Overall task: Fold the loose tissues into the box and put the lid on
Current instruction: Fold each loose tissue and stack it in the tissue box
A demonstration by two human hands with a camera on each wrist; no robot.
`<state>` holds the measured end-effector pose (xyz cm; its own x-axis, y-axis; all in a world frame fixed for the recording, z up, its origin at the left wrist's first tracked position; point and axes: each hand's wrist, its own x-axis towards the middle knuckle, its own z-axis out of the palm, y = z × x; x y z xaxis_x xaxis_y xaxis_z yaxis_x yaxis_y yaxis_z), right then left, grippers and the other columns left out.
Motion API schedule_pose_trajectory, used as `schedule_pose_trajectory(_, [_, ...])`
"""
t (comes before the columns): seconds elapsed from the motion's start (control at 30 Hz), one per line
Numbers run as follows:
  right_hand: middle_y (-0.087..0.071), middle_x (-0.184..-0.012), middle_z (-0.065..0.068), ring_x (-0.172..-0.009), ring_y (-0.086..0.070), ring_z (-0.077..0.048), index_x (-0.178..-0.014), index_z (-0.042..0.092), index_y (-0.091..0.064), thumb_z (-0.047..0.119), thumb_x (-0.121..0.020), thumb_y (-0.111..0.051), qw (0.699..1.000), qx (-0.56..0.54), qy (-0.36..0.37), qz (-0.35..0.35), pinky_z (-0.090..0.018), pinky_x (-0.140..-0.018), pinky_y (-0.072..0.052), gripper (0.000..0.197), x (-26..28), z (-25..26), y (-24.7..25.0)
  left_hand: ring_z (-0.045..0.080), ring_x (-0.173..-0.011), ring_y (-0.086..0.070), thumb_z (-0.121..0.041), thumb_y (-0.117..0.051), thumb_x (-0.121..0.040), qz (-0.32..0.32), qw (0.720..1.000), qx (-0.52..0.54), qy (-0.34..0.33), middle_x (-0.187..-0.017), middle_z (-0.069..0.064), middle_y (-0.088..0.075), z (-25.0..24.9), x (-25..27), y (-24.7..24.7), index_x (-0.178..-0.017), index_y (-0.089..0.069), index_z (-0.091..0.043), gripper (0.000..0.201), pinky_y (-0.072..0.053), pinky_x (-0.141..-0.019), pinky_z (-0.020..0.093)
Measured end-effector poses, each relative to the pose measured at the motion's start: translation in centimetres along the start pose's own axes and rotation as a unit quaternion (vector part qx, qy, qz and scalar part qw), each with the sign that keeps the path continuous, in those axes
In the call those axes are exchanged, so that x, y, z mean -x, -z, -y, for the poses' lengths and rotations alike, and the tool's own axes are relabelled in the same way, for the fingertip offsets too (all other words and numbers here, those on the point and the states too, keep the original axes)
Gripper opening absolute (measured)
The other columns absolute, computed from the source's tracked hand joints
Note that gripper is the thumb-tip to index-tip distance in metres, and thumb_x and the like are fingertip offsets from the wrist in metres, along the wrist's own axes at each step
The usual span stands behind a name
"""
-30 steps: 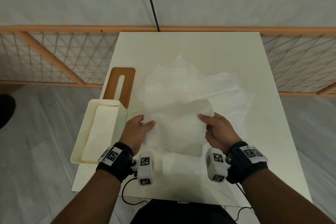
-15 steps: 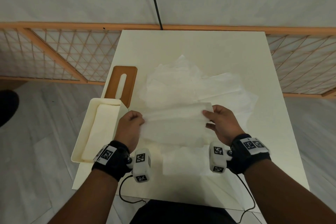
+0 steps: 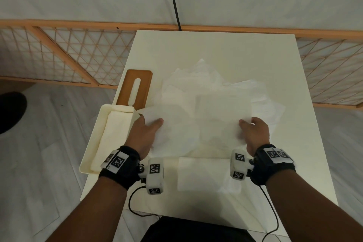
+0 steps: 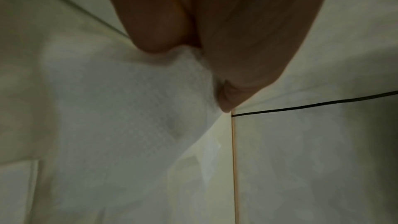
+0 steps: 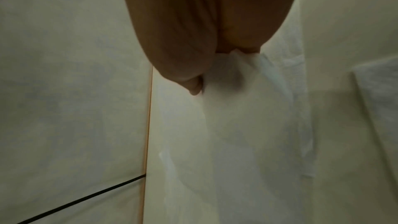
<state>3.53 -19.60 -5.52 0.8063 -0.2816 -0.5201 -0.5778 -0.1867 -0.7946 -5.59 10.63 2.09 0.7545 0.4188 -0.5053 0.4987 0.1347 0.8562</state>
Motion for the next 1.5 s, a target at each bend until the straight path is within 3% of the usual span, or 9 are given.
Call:
schedule_pose_trajectory(0.3, [-0.045,-0.148,-0.007,-0.135,-0.044,-0.027,-0.145,0.018,-0.043,0.038,-0.085,-0.074,0.988,0.133,0.082,-0.005,-0.049,-0.111,-0.04,0.071,2.3,1.8,0.2,0.032,-0.112,-0.067,-0.016,-0.061,-0.092,0.13,0.988,0.078,0.005,-0.117,0.01,-0.071,-3.6,3.4,0.0,-0.127,-0.059,-0.011,0.036,-0.057,-0.088,0.044])
schedule_pose_trajectory(0.43, [-0.068,-0.125,0.0,-0.123,-0.058,-0.023,-0.115,0.018,-0.068,0.059,-0.083,-0.062,0.962,-0.009,0.026,0.273,-0.044,-0.107,-0.046,0.053,7.3,4.5,-1.4,0.028,-0.105,-0.07,-0.011,-0.069,-0.085,0.209,0.963,0.17,-0.019,-0.113,0.012,-0.073,-6.3,6.1,-1.0,-0.124,-0.06,-0.007,0.04,-0.059,-0.076,0.033])
schedule_pose_trajectory(0.6, [-0.062,-0.134,-0.016,-0.125,-0.058,-0.031,-0.133,0.009,-0.061,0.063,-0.075,-0.075,0.832,-0.252,-0.042,0.492,-0.049,-0.107,-0.044,0.08,12.3,5.8,-2.0,0.027,-0.098,-0.072,-0.006,-0.066,-0.084,0.21,0.955,0.202,-0.053,-0.11,0.011,-0.074,-7.9,7.4,-0.5,-0.116,-0.067,-0.014,0.033,-0.06,-0.073,0.038])
schedule_pose_trajectory(0.67, [-0.063,-0.132,-0.021,-0.119,-0.062,-0.034,-0.129,0.009,-0.065,0.045,-0.077,-0.081,0.816,-0.318,-0.028,0.482,-0.049,-0.1,-0.052,0.065,13.1,7.1,-0.9,0.025,-0.095,-0.073,-0.009,-0.059,-0.086,0.186,0.964,0.184,-0.057,-0.107,0.007,-0.075,-7.7,7.0,0.3,-0.115,-0.067,-0.016,0.03,-0.061,-0.071,0.036])
schedule_pose_trajectory(0.83, [-0.072,-0.108,-0.023,-0.093,-0.071,-0.034,-0.108,-0.003,-0.07,-0.004,-0.085,-0.066,0.905,-0.222,0.089,0.352,-0.043,-0.08,-0.061,0.023,12.8,8.9,0.7,0.025,-0.103,-0.071,-0.009,-0.061,-0.084,0.208,0.973,0.09,-0.05,-0.113,0.008,-0.074,-5.7,6.2,1.8,-0.125,-0.061,-0.01,0.041,-0.059,-0.075,0.031])
schedule_pose_trajectory(1.0, [-0.073,-0.109,-0.021,-0.099,-0.071,-0.038,-0.103,-0.002,-0.073,-0.013,-0.087,-0.061,0.927,-0.131,0.149,0.318,-0.051,-0.088,-0.057,0.023,12.3,8.3,2.6,0.03,-0.113,-0.067,-0.024,-0.087,-0.071,0.233,0.968,0.021,-0.088,-0.12,0.012,-0.071,-4.6,5.6,3.4,-0.119,-0.068,-0.012,0.053,-0.056,-0.093,0.041])
schedule_pose_trajectory(1.13, [-0.073,-0.113,-0.019,-0.111,-0.068,-0.038,-0.103,0.008,-0.079,-0.009,-0.09,-0.061,0.919,-0.095,0.207,0.323,-0.058,-0.102,-0.048,0.028,12.1,8.0,3.9,0.013,-0.108,-0.069,0.002,-0.061,-0.093,0.211,0.952,-0.109,-0.195,-0.11,-0.006,-0.075,-5.0,6.0,3.1,-0.112,-0.07,-0.023,0.033,-0.057,-0.092,0.031])
schedule_pose_trajectory(1.3, [-0.072,-0.108,-0.026,-0.106,-0.063,-0.053,-0.095,0.008,-0.08,-0.005,-0.084,-0.065,0.915,-0.124,0.283,0.258,-0.071,-0.093,-0.045,0.023,11.5,7.1,4.9,0.011,-0.098,-0.072,-0.013,-0.064,-0.086,0.219,0.923,-0.091,-0.303,-0.101,-0.009,-0.077,-5.6,7.1,2.5,-0.1,-0.077,-0.041,0.034,-0.057,-0.083,0.024])
schedule_pose_trajectory(1.5, [-0.073,-0.105,-0.018,-0.1,-0.064,-0.034,-0.075,0.008,-0.081,-0.006,-0.072,-0.061,0.917,-0.183,0.209,0.287,-0.046,-0.086,-0.043,0.025,11.3,5.9,6.3,0.012,-0.099,-0.069,0.002,-0.062,-0.08,0.227,0.923,-0.056,-0.306,-0.097,-0.006,-0.077,-4.6,6.4,2.3,-0.088,-0.081,-0.033,0.041,-0.052,-0.084,0.023])
